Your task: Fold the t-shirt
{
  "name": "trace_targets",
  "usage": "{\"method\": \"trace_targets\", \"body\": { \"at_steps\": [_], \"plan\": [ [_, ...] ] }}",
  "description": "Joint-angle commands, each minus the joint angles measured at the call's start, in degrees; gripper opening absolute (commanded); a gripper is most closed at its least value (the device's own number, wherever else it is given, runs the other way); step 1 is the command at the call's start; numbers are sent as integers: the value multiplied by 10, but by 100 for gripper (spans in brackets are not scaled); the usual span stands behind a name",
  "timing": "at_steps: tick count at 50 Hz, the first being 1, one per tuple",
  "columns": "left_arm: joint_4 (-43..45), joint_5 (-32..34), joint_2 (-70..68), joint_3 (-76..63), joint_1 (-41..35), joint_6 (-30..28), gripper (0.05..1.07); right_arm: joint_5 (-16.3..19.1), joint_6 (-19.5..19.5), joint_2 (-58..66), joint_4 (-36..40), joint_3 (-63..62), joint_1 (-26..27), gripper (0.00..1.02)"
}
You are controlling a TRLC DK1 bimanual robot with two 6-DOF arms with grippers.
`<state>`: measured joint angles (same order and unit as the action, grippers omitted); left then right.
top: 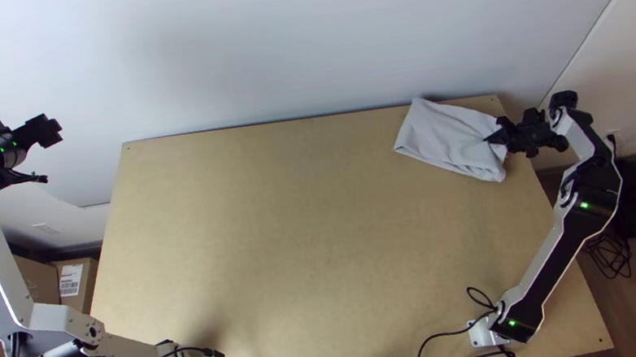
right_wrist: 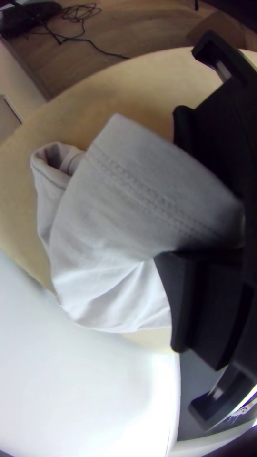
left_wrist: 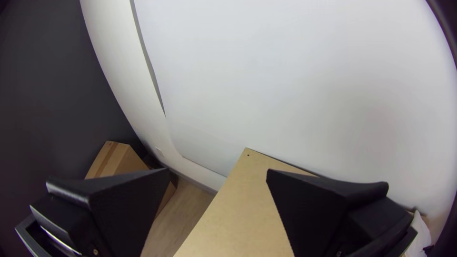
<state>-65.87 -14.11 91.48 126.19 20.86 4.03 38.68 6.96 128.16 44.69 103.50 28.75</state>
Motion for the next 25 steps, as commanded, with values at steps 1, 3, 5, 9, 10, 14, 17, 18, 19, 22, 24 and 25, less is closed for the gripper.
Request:
{"method": "trace_targets", "body": {
  "at_steps": [1, 3, 5, 9, 10, 14, 17, 18, 19, 22, 24, 25],
  "plan": [
    [5, 6, 4, -6, 0, -1, 103, 7, -8, 31, 0, 43, 21, 10],
    [4, 6, 4, -7, 1, -1, 103, 7, -9, 37, 0, 51, 26, 45],
    [3, 6, 4, -7, 0, -1, 103, -1, -9, 43, 0, 61, 30, 92],
    [1, 6, 5, -7, -2, -1, 103, -34, -10, 49, -6, 77, 37, 99],
    [1, 6, 5, -7, -3, -2, 103, -40, -10, 49, -9, 78, 39, 99],
    [3, 6, 5, -3, -9, -2, 103, -69, -11, 40, -25, 78, 55, 99],
    [4, 6, 5, -2, -14, -2, 103, -101, -21, 27, -47, 74, 69, 99],
    [6, 6, 5, -1, -16, -1, 103, -112, -24, 22, -54, 73, 75, 99],
    [7, 6, 5, -1, -18, -1, 103, -122, -25, 17, -62, 73, 81, 99],
    [11, 6, 6, 0, -21, 0, 103, -146, -33, -5, -80, 76, 97, 99],
    [13, 6, 7, 2, -22, 2, 103, -168, -47, -23, -94, 76, 105, 99],
    [14, 6, 7, 3, -23, 2, 103, -178, -52, -34, -103, 76, 110, 99]
  ]
}}
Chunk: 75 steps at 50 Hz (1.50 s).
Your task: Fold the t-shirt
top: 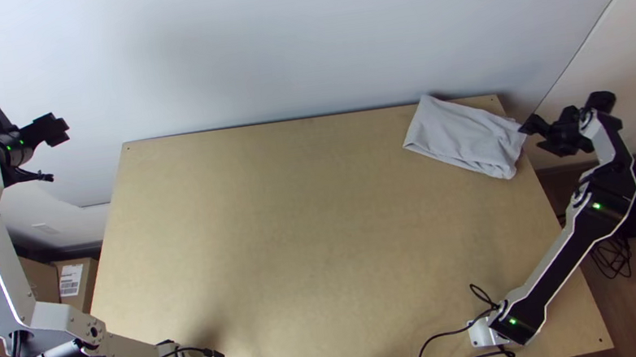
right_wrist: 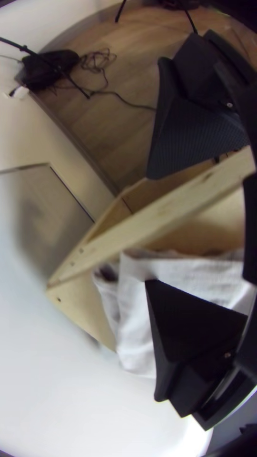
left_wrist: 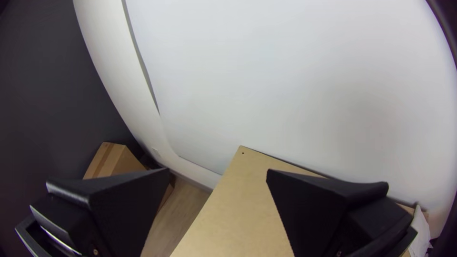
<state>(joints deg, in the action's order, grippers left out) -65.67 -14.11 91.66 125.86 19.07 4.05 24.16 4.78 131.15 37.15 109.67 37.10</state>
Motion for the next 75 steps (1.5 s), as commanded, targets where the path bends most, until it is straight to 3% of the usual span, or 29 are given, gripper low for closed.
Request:
{"method": "trace_targets", "body": {
  "at_steps": [1, 10, 16, 23, 26, 30, 32, 39, 44, 53, 64, 69, 75],
  "plan": [
    [12, 6, 5, 9, -5, 2, 103, -40, -34, -77, -36, 14, 29, 99],
    [16, 35, -3, 16, -6, 3, 103, -48, -45, -233, -74, 13, 38, 99],
    [17, 87, -24, 11, -6, 26, 103, -48, -40, -347, -92, 9, 8, 99],
    [27, 129, -68, -10, -6, 50, 103, -49, -35, -493, -177, -61, -35, 99],
    [47, 140, -100, -47, -6, 53, 103, -49, 1, -563, -265, -136, -48, 99],
    [91, 145, -155, -114, -6, 53, 103, -50, 81, -644, -400, -227, -49, 99],
    [128, 145, -191, -158, -6, 50, 103, -49, 93, -674, -442, -258, -49, 99],
    [215, 156, -303, -288, -5, 39, 103, -50, 93, -776, -492, -330, -76, 99],
    [285, 156, -392, -389, 0, 31, 103, -50, 90, -858, -576, -413, -83, 99],
    [477, 156, -604, -623, 2, 7, 103, -55, 73, -947, -587, -513, -82, 99],
    [555, 152, -715, -780, 0, 10, 103, -70, 59, -1062, -698, -703, -104, 99],
    [569, 153, -748, -856, -2, 4, 103, -77, 46, -1090, -701, -759, -135, 99],
    [581, 156, -831, -966, -4, -14, 103, -112, 46, -1107, -708, -815, -158, 99]
  ]
}}
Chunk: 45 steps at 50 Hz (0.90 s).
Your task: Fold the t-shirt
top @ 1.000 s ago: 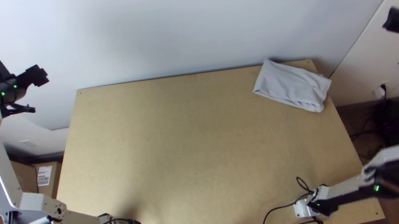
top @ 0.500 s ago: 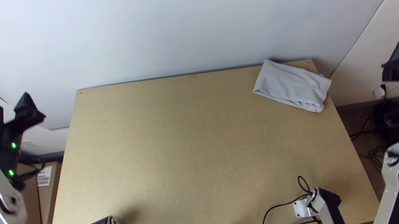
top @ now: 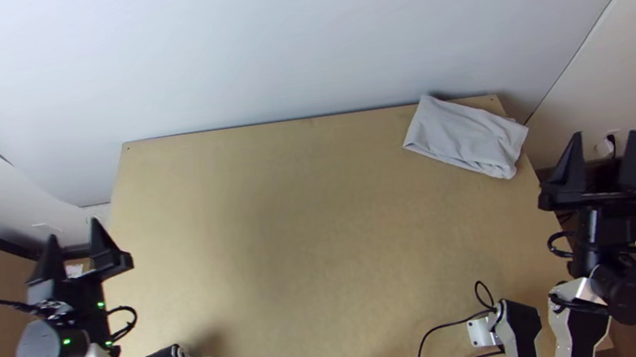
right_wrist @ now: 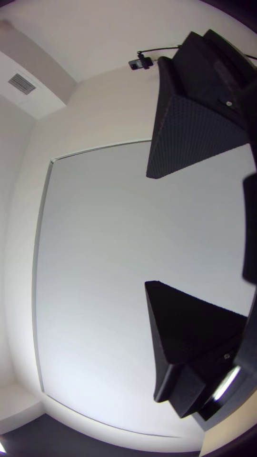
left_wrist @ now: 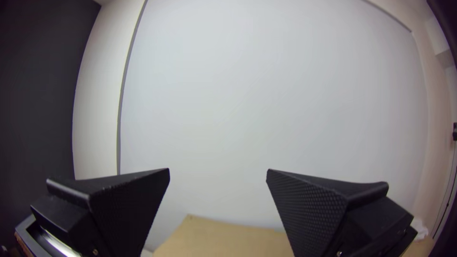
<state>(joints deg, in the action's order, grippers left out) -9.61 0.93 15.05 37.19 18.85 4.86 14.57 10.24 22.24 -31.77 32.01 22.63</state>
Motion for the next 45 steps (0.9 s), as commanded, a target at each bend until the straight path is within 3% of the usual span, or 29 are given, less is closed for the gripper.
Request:
{"method": "trace_targets", "body": {
  "at_steps": [1, 9, 18, 22, 28, 33, 45],
  "plan": [
    [24, 6, -83, -97, -5, -24, 103, -20, -8, -24, -21, -52, -13, 99],
    [0, 2, -147, -169, -36, -12, 103, -26, -13, -77, -25, -152, -28, 99],
    [75, 0, -152, -274, -36, -4, 103, -22, -11, -229, -27, -318, -72, 99],
    [93, 0, -151, -311, -36, -13, 103, -30, 41, -228, 25, -319, -65, 99],
    [111, 0, -152, -366, -36, -21, 103, -30, 64, -228, 140, -319, -35, 99],
    [90, 0, -150, -370, -31, -11, 103, -31, 65, -227, 283, -319, -27, 99],
    [91, 0, -150, -370, -29, -16, 103, -56, 64, -225, 298, -317, -14, 99]
  ]
}}
